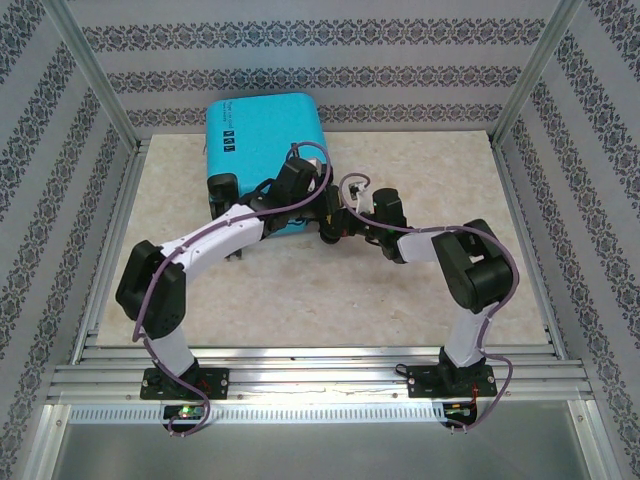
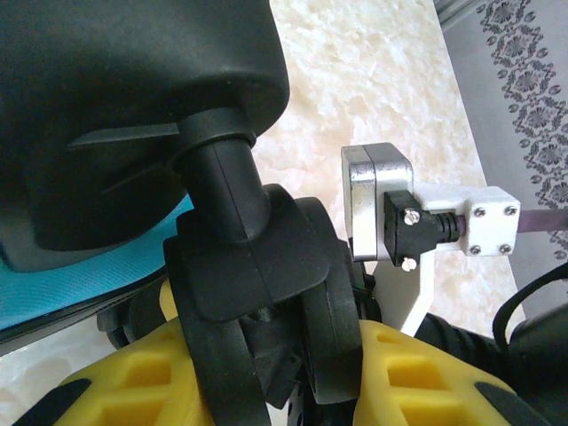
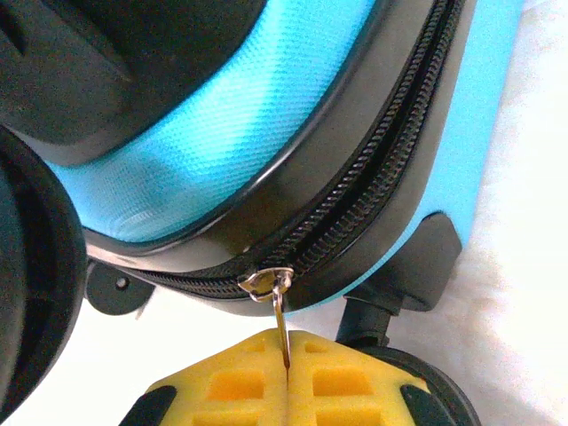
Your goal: Pack the luggage
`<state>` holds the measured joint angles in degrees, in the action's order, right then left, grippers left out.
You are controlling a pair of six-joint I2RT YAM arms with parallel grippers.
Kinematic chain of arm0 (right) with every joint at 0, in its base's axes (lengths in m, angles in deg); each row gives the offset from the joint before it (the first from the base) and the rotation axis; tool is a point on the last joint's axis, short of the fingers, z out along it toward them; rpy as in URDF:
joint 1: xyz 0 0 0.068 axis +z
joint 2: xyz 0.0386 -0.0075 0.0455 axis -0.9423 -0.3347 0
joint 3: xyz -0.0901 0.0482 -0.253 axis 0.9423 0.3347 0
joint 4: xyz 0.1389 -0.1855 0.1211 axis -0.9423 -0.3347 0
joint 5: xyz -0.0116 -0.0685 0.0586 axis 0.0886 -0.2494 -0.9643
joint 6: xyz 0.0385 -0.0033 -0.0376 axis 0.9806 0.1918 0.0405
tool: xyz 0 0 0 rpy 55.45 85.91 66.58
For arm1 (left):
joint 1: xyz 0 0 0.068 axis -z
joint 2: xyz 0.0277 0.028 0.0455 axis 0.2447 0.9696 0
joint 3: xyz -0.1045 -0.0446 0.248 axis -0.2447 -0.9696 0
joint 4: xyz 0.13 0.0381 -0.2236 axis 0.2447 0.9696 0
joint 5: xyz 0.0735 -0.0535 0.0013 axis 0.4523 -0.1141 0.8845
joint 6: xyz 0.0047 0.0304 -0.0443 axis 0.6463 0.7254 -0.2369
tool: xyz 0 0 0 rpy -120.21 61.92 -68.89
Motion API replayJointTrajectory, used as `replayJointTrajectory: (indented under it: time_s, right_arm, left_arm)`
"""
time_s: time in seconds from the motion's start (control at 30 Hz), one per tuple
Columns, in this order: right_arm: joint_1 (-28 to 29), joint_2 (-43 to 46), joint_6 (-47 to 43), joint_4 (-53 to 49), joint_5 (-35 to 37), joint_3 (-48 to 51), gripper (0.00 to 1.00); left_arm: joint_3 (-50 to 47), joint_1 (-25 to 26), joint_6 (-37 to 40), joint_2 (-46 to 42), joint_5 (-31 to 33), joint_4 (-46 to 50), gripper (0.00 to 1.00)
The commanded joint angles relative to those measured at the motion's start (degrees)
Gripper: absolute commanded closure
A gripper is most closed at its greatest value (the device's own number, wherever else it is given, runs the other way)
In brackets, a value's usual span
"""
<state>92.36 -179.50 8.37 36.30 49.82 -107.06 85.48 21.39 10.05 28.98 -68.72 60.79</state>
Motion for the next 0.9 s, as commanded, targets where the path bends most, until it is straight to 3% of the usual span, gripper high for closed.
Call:
replayJointTrajectory:
  time_s: [0.0,0.87]
  right_arm:
    - [-0.97,0.52,-4.79,-10.92,7.76,0.72,1.00]
    - [-2.54,1.47,-9.26,-17.02,8.09,-3.27,1.00]
  left_arm:
    - [-0.77,0.22,7.68,-6.67,-2.82,-5.34,1.00]
    - [-14.26,0.22,18.23,-20.75,-9.67,-1.21,1.00]
